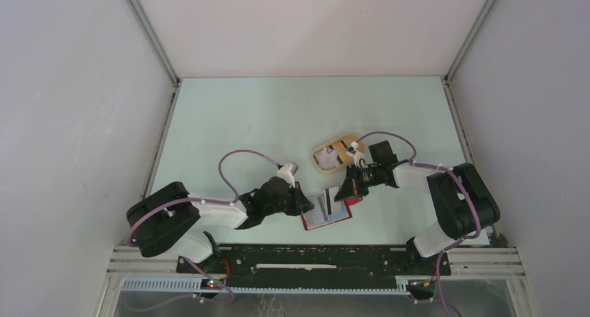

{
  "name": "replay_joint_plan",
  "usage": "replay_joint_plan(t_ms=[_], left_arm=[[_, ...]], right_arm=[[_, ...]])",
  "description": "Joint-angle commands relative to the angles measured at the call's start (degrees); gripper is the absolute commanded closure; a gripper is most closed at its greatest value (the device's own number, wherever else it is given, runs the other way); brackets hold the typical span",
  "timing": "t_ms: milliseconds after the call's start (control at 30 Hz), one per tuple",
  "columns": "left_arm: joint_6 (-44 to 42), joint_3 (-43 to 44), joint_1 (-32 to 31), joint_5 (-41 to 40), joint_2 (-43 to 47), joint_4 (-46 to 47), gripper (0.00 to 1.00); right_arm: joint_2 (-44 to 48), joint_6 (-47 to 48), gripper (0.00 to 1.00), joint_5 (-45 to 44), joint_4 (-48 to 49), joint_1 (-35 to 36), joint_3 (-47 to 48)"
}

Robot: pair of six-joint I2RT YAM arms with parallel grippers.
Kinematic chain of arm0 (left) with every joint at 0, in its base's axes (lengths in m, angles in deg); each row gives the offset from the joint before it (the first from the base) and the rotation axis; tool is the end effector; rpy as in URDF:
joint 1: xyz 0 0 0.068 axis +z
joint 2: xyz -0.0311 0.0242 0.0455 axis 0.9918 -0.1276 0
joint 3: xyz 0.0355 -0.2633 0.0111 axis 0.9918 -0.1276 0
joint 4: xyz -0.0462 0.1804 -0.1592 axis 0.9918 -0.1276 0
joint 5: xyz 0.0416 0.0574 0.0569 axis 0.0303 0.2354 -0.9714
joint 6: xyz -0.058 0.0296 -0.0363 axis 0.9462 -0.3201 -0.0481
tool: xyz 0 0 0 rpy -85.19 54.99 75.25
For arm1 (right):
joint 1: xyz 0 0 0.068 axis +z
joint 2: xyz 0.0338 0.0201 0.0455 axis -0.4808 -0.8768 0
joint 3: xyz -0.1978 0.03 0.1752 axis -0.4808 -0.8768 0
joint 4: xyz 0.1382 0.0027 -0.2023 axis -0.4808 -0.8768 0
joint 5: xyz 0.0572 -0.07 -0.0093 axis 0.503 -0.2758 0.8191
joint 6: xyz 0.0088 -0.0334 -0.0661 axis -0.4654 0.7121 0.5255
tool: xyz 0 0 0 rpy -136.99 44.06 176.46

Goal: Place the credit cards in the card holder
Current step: Insert the credit card into the card holder.

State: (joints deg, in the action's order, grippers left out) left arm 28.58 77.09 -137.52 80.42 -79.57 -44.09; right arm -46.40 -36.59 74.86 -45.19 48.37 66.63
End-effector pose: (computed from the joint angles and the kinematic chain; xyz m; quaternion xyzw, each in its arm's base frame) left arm 0.1508 -0.2182 0.1273 0.0456 0.8768 -0.3890 0.2788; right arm 0.2250 0.1322 0.1240 -0.1313 0.8682 0.4699 0.0902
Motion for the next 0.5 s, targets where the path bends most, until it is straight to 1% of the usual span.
replay_joint_plan(t_ms=[0, 267, 467], left_arm=[[-0.7, -0.3, -0.1, -1.9, 0.5, -2.3, 0.95], [-0.7, -0.5, -0.1, -1.9, 0.6, -2.2, 0.95], [-0.8, -0.3, -0.1, -1.9, 0.3, -2.1, 0.95]], right_arm=[[-0.8, -0.5, 1.00, 0.9, 1.7, 0.9, -0.3], [-1.4, -0.5, 1.00, 1.4, 2.0, 1.4, -0.3], [-0.2, -1.8, 1.00, -0.2, 4.1, -1.6, -1.6]])
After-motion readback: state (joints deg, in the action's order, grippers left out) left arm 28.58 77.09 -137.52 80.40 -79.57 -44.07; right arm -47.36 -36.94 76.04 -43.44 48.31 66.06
